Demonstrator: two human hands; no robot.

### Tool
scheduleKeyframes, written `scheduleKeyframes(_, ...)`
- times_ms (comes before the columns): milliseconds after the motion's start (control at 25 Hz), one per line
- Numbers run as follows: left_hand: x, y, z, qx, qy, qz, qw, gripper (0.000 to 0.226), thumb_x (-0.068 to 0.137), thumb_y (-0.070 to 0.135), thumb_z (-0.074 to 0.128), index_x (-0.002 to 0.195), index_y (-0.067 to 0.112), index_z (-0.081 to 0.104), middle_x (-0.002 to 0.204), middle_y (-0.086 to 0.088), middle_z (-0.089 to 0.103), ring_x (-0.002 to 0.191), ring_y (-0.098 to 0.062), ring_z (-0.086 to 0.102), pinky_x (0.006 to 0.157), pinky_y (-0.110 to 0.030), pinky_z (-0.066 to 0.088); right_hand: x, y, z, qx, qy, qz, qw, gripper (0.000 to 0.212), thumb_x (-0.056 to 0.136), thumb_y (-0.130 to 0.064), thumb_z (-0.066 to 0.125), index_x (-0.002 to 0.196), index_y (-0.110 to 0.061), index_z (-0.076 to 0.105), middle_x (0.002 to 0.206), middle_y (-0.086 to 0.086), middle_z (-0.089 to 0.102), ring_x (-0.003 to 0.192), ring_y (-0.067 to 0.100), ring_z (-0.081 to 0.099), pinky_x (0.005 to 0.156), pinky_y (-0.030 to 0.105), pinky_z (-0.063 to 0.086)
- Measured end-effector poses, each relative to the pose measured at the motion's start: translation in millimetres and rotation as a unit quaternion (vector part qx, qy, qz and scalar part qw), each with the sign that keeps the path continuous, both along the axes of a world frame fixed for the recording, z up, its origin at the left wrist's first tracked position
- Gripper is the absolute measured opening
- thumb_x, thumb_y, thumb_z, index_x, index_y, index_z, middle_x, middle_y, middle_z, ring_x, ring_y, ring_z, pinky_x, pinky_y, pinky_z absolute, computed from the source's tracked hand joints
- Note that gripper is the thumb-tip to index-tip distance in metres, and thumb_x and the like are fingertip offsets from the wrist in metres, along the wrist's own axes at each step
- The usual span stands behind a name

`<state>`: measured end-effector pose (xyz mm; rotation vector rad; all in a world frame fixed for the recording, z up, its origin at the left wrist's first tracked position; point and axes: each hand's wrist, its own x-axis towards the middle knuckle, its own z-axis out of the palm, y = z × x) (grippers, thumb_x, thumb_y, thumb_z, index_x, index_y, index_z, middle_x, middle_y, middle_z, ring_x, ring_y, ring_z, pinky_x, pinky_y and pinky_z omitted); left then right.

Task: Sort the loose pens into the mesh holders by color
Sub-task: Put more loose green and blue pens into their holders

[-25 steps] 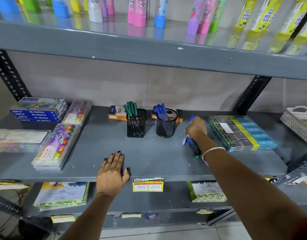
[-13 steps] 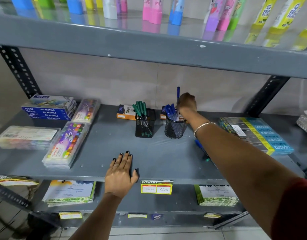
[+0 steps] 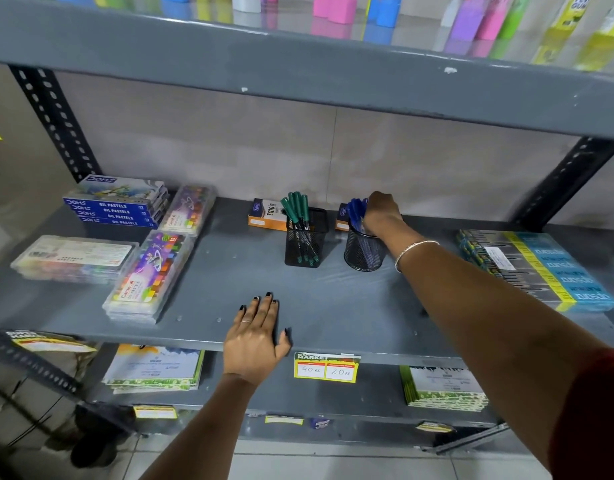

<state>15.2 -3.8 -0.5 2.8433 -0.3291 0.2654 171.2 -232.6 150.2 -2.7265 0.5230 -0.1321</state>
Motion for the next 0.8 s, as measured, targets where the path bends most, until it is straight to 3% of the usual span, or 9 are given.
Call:
scheduleKeyframes(200, -1.0, 0.7, 1.3, 0.012, -0.001, 0.000, 1.000, 0.059, 0.079, 0.041, 0.037, 0.112, 0.001, 0.065, 0.118, -0.014, 0.063, 0.106, -0.031, 0.060, 0.098, -0.036, 0.031, -14.5, -41.8, 31.4, -0.022, -0.055, -0.049, 0.997, 0.027, 0.083, 0.003, 0.059, 0.109, 0.009, 0.062, 0.113, 0.024, 0.067, 0.109, 0.035, 0.065, 0.088, 0.034, 0.053)
scheduleKeyframes(360, -1.3, 0.3, 0.8, 0.001, -0.005, -0.002, 1.000, 0.058, 0.078, 0.038, 0.037, 0.111, -0.002, 0.064, 0.118, -0.017, 0.062, 0.105, -0.035, 0.060, 0.097, -0.037, 0.025, -53.7, -87.6, 41.8, -0.012, 0.007, -0.089, 0.996, 0.028, 0.078, -0.011, 0.071, 0.105, 0.000, 0.067, 0.108, 0.016, 0.071, 0.106, 0.025, 0.068, 0.084, 0.025, 0.053)
scheduleKeyframes(480, -0.6, 0.0, 1.4, 0.008, -0.001, -0.002, 1.000, 0.059, 0.078, 0.038, 0.037, 0.111, -0.003, 0.064, 0.117, -0.018, 0.062, 0.104, -0.036, 0.060, 0.096, -0.037, 0.025, -77.7, -109.8, 23.6, 0.041, 0.080, -0.151, 0.985, 0.005, 0.078, -0.014, 0.069, 0.076, -0.011, 0.064, 0.064, 0.007, 0.064, 0.077, 0.006, 0.066, 0.054, 0.006, 0.051)
scheduleKeyframes(520, -0.8, 0.0, 1.8, 0.010, 0.000, -0.002, 1.000, 0.059, 0.079, 0.038, 0.036, 0.111, -0.003, 0.064, 0.117, -0.018, 0.062, 0.104, -0.035, 0.060, 0.096, -0.037, 0.024, -81.6, -118.2, 11.2, 0.051, 0.088, -0.173, 0.980, 0.013, 0.080, -0.010, 0.066, 0.068, -0.010, 0.061, 0.052, 0.005, 0.061, 0.065, 0.002, 0.065, 0.052, 0.004, 0.050)
scheduleKeyframes(560, -0.8, -0.1, 1.8, 0.012, 0.002, -0.002, 1.000, 0.059, 0.079, 0.038, 0.036, 0.111, -0.003, 0.064, 0.117, -0.018, 0.062, 0.104, -0.035, 0.060, 0.096, -0.037, 0.024, -87.5, -123.5, -0.4, 0.032, 0.094, -0.174, 0.980, 0.011, 0.083, -0.006, 0.063, 0.071, -0.007, 0.063, 0.054, 0.009, 0.066, 0.064, 0.003, 0.069, 0.060, 0.007, 0.053)
scheduleKeyframes(600, -0.9, 0.0, 1.4, 0.011, 0.003, -0.001, 1.000, 0.059, 0.079, 0.038, 0.036, 0.111, -0.003, 0.064, 0.117, -0.018, 0.062, 0.104, -0.035, 0.060, 0.096, -0.037, 0.024, -95.8, -126.7, -11.4, 0.029, 0.090, -0.165, 0.982, 0.005, 0.083, -0.002, 0.062, 0.085, 0.000, 0.067, 0.073, 0.017, 0.074, 0.079, 0.009, 0.074, 0.074, 0.017, 0.057)
scheduleKeyframes(680, -0.7, 0.2, 0.4, 0.005, 0.000, 0.001, 1.000, 0.059, 0.079, 0.037, 0.035, 0.111, -0.003, 0.064, 0.117, -0.018, 0.062, 0.104, -0.035, 0.060, 0.096, -0.037, 0.024, -101.2, -133.1, -36.6, 0.040, 0.080, -0.172, 0.981, 0.031, 0.081, -0.003, 0.066, 0.111, 0.005, 0.062, 0.111, 0.023, 0.069, 0.107, 0.030, 0.068, 0.091, 0.040, 0.055)
scheduleKeyframes(800, -1.1, -0.3, 0.7, 0.000, -0.005, 0.004, 1.000, 0.059, 0.078, 0.037, 0.035, 0.111, -0.003, 0.064, 0.117, -0.019, 0.062, 0.103, -0.036, 0.060, 0.096, -0.037, 0.024, -104.5, -136.7, -60.6, 0.067, 0.079, -0.188, 0.977, 0.036, 0.081, -0.007, 0.068, 0.114, 0.006, 0.062, 0.116, 0.024, 0.067, 0.109, 0.035, 0.067, 0.092, 0.046, 0.055)
